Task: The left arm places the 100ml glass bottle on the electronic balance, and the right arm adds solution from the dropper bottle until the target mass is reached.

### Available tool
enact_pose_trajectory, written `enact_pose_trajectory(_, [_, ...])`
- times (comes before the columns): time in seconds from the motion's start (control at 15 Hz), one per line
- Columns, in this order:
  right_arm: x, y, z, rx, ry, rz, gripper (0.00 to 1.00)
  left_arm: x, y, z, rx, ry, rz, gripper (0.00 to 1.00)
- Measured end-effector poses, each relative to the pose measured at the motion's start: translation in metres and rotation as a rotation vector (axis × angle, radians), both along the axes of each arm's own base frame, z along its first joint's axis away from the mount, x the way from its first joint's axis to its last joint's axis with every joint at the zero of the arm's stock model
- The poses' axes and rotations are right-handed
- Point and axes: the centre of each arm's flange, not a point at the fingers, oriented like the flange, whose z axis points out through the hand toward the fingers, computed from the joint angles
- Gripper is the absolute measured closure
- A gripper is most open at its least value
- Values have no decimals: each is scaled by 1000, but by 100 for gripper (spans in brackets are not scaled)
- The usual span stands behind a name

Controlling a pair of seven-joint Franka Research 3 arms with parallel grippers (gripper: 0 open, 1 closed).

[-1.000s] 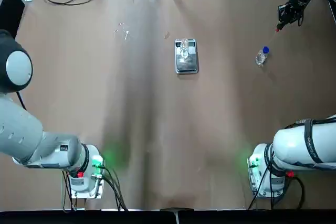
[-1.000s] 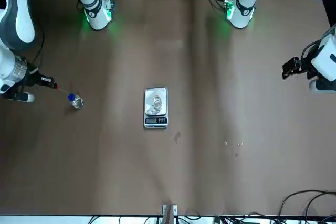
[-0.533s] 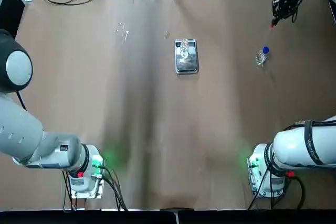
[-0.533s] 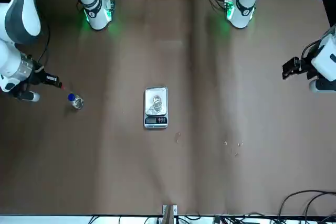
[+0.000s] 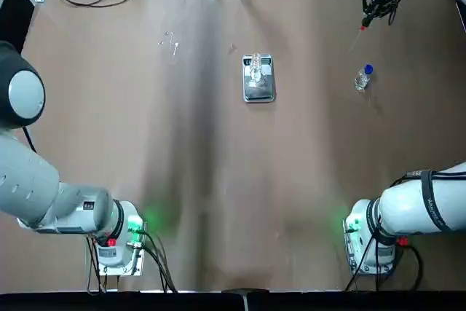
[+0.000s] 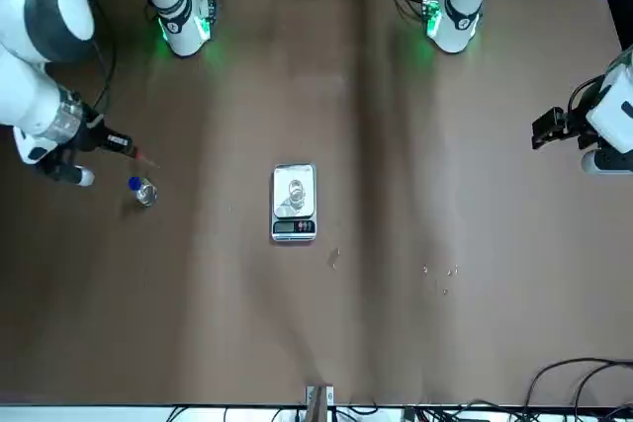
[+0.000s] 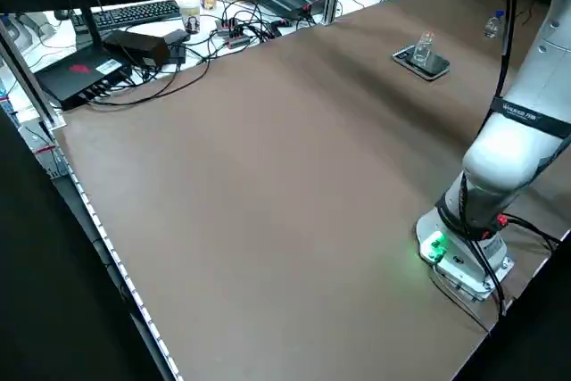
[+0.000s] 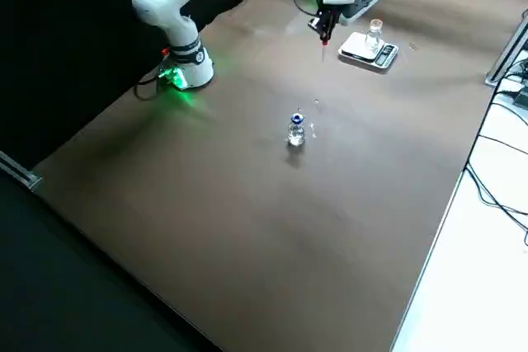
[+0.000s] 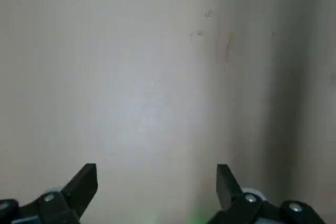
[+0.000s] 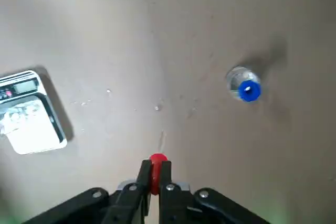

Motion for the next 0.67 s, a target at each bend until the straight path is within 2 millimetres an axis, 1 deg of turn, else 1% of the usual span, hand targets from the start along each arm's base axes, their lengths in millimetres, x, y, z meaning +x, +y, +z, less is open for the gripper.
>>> enact_pose_trajectory(0.27, [-4, 42, 2, -1, 13, -29, 90, 0, 0, 0, 0, 0, 0, 0])
enact_pose_trajectory(0.67, [-11, 99, 13, -17, 11, -72, 90, 0, 0, 0, 0, 0, 0, 0])
